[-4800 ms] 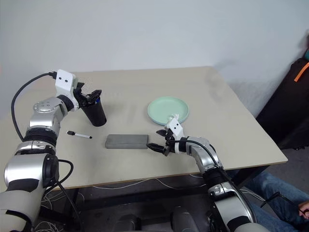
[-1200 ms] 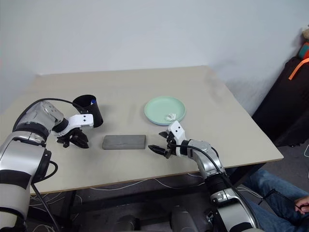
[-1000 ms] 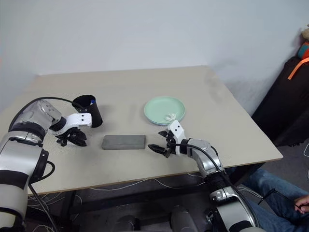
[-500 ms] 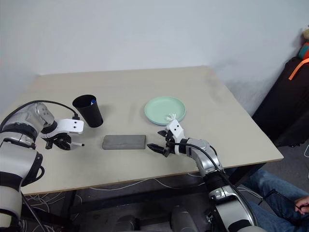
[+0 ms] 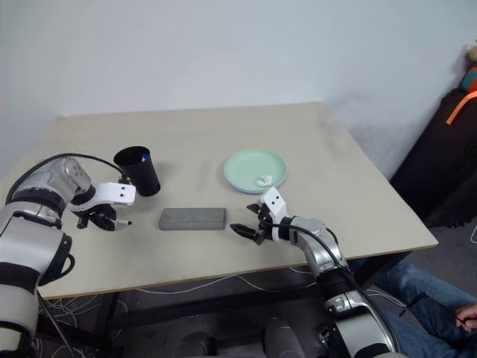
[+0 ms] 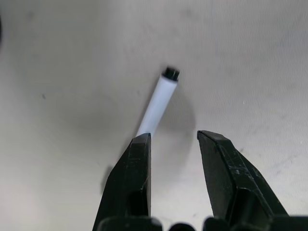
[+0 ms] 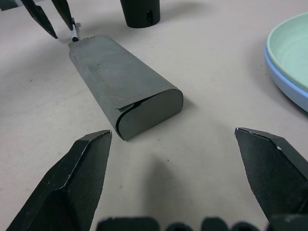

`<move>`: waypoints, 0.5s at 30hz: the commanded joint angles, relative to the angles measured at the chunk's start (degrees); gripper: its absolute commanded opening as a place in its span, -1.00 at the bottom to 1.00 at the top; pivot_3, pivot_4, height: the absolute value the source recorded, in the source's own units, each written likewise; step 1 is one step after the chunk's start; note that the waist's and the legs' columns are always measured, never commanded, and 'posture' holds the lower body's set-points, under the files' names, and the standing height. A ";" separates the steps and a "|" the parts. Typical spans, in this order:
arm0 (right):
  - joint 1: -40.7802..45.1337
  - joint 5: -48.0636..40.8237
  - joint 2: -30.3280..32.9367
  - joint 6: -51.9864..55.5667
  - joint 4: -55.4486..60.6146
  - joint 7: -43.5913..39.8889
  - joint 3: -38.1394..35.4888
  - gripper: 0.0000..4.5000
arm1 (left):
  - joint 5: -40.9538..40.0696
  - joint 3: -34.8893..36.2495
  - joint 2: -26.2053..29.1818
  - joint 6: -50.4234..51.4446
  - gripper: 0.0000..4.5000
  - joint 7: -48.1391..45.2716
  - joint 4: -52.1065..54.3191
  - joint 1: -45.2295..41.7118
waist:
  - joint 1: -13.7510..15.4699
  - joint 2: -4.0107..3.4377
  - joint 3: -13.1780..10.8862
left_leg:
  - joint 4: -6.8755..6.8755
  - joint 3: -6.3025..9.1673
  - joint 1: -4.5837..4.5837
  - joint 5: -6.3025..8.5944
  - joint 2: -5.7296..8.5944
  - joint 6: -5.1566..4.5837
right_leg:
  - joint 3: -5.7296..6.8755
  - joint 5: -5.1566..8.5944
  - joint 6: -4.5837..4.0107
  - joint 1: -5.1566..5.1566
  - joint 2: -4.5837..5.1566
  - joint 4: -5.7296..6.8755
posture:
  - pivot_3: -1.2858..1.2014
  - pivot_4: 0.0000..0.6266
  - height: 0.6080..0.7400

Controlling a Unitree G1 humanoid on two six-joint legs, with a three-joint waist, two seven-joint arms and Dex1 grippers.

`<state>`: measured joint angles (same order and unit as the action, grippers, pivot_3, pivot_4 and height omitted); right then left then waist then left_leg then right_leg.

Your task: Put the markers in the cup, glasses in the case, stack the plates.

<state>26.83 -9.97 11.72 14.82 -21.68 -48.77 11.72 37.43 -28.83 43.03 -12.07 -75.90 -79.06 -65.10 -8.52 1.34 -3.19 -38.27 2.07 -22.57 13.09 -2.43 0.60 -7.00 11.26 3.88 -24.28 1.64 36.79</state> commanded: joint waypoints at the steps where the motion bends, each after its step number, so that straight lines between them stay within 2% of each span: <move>1: 0.87 -0.47 -0.22 -0.77 2.42 0.24 -0.77 0.98 | 0.06 0.10 -0.12 -1.39 -0.31 1.70 0.76 -1.57 | -0.02 0.00 0.00 | 0.00 0.00 -0.01 0.00 0.00 0.00 | 0.00 0.00 0.00 0.00 0.00 0.00 | 0.03 -1.00 1.00; 15: 0.87 -0.43 -0.48 -0.63 2.56 0.36 -0.69 0.98 | 2.12 -1.81 0.26 -3.03 -0.31 4.90 0.56 -1.39 | -0.02 0.03 -0.01 | 0.01 0.00 -0.06 0.00 0.00 0.00 | 0.00 -0.03 0.06 -0.04 -0.01 -0.03 | 0.03 -1.00 1.00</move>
<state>26.84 -9.97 11.41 14.82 -21.68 -48.60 11.73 38.01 -29.69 42.61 -14.49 -72.22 -79.06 -65.16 -8.54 1.38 -3.19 -38.26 2.08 -22.63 13.09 -2.43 0.60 -7.00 11.22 3.94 -24.32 1.64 36.76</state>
